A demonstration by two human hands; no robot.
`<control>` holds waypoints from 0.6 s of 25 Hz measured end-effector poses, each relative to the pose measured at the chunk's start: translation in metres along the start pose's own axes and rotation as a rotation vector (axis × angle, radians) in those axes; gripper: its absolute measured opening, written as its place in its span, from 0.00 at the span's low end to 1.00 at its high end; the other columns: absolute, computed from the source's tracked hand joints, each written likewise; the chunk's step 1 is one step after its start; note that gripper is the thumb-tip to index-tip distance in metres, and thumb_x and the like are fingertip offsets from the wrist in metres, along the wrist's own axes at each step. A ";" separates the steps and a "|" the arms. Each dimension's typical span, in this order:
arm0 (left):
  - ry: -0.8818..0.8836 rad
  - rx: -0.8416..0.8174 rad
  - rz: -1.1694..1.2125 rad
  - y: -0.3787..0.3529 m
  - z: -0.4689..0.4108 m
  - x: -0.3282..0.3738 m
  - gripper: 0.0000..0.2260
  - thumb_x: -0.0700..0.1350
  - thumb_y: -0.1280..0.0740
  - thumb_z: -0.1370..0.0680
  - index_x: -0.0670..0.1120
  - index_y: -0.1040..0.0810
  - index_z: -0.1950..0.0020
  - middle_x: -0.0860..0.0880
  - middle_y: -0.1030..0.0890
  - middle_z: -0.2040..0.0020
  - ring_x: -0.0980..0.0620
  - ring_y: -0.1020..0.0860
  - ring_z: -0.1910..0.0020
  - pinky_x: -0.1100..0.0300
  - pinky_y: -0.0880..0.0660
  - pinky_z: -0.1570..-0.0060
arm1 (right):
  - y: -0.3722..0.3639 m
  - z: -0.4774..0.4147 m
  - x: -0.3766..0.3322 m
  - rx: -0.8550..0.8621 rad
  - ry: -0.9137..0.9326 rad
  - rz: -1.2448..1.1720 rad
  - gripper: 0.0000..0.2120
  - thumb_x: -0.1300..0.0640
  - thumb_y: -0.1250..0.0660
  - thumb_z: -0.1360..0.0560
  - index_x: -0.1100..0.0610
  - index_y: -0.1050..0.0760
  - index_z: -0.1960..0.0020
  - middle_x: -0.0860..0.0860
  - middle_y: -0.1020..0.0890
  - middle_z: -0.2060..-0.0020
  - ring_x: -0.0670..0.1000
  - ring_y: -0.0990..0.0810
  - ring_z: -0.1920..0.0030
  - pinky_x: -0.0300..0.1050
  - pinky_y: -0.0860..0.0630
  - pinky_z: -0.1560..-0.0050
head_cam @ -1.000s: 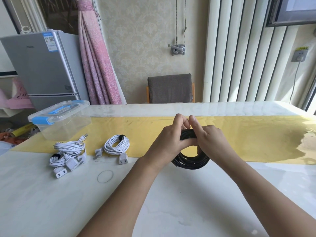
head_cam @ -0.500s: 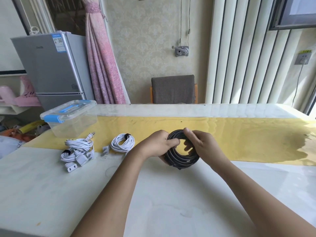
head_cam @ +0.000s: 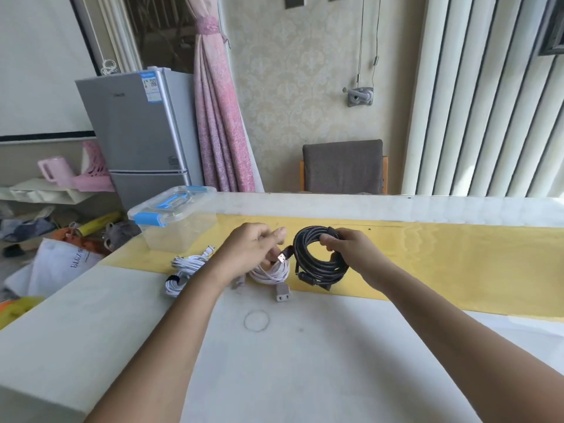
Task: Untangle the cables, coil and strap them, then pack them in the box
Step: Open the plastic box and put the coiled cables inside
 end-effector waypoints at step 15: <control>0.065 0.646 -0.514 0.180 -0.075 -0.144 0.16 0.40 0.25 0.30 0.42 0.22 0.44 0.38 0.28 0.42 0.39 0.32 0.38 0.54 0.38 0.37 | -0.028 -0.065 0.041 -0.178 -0.105 0.760 0.19 0.43 0.34 0.25 0.55 0.26 0.41 0.50 0.25 0.52 0.50 0.27 0.53 0.38 0.33 0.64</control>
Point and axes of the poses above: each hand's wrist, its own z-axis away from the middle knuckle, its own y-axis out of the back of the hand, x = y × z, the point moved 9 cm from there along -z, towards the middle knuckle
